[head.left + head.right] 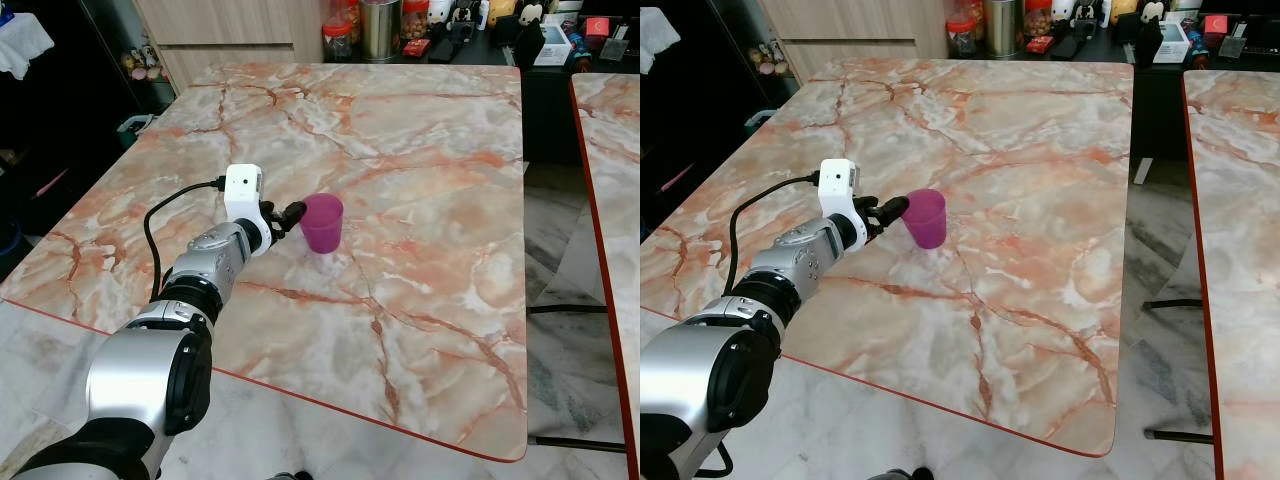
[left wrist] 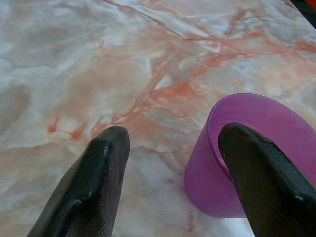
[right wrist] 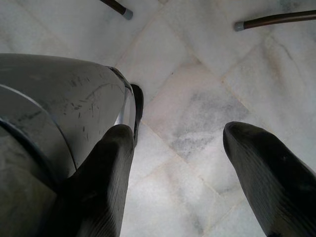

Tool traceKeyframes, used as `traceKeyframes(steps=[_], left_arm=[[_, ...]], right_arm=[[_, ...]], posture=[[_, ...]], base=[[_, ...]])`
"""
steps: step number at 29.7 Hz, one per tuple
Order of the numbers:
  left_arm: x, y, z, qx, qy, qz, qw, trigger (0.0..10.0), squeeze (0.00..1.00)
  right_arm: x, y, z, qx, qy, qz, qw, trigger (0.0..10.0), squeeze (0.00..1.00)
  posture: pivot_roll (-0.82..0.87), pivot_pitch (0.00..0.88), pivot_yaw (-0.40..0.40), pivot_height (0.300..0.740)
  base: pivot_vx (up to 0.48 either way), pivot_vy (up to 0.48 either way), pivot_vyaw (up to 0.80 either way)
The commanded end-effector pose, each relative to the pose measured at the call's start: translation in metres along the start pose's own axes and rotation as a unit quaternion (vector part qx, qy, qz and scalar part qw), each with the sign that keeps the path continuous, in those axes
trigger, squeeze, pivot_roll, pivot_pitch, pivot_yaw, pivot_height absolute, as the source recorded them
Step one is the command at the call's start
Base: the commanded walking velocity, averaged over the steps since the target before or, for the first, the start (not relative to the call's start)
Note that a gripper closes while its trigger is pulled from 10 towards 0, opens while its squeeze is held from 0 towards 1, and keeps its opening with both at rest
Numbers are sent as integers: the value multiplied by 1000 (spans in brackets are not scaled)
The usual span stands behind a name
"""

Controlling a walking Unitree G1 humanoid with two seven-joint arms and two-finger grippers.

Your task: Setting the table

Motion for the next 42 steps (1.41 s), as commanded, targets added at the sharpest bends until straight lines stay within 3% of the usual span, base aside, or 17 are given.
traceKeyframes(steps=[1,2,6,7,11,13,35,42], left_arm=[[0,1,-12,35,-17,-8,999,9843,0],[-1,1,-12,35,-17,-10,999,8784,0],[-1,1,-12,35,-18,-14,999,8784,0],[-1,1,-12,36,-18,-14,999,4196,0],[-1,2,-16,48,-28,-19,998,3608,0],[-1,2,-16,50,-31,-19,998,0,0],[5,4,-11,41,-31,-13,999,0,0],[10,5,-3,8,-8,-5,1000,0,0]], right_arm=[[29,12,-40,70,1,43,997,10000,0],[29,12,-40,71,1,43,997,10000,0],[30,12,-40,72,1,44,996,10000,0],[30,13,-40,72,1,44,996,10000,0],[32,13,-42,75,-1,45,996,10000,0],[33,13,-42,76,-1,45,996,10000,0],[33,11,-39,77,0,45,996,10000,0],[33,9,-37,75,-1,44,996,10000,0]], posture=[[0,144,165,740],[0,144,165,740],[0,144,165,740],[0,144,165,740],[3,146,171,740],[2,146,171,740],[5,134,168,740],[7,125,163,740]], base=[[0,0,0],[0,0,0],[0,0,0],[0,0,0],[0,0,0],[0,0,0],[0,0,0],[0,0,0]])
Point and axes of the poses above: a point about 5 cm out from each wrist's last joint towards the gripper, its own y axis pointing back from the gripper into the wrist, its own z axis along the axis of the wrist's last joint, x = y × z, the point moved 2 cm from there along -y, pointing out of the wrist towards the gripper, and after that the axes turned 4 degrees about -y, right-handed, at the moved point
